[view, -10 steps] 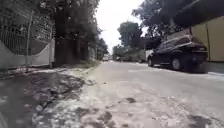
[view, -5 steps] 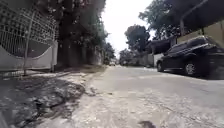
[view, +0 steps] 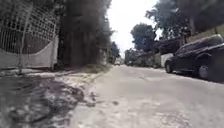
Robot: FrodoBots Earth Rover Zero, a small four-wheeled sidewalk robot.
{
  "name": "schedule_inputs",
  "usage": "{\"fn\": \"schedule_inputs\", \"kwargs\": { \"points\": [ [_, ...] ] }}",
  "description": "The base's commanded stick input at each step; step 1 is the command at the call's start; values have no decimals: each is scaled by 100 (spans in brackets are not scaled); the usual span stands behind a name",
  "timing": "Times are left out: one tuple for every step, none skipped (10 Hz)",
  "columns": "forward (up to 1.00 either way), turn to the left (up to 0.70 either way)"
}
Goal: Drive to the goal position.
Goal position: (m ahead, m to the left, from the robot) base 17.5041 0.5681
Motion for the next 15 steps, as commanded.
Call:
{"fn": "schedule_inputs", "kwargs": {
  "points": [
    [100,0],
    [100,0],
    [100,0],
    [100,-16],
    [100,-27],
    [100,-35],
    [100,-38],
    [100,-32],
    [100,-10],
    [100,-2],
    [100,0],
    [100,0],
    [100,0],
    [100,0],
    [100,0]
  ]
}}
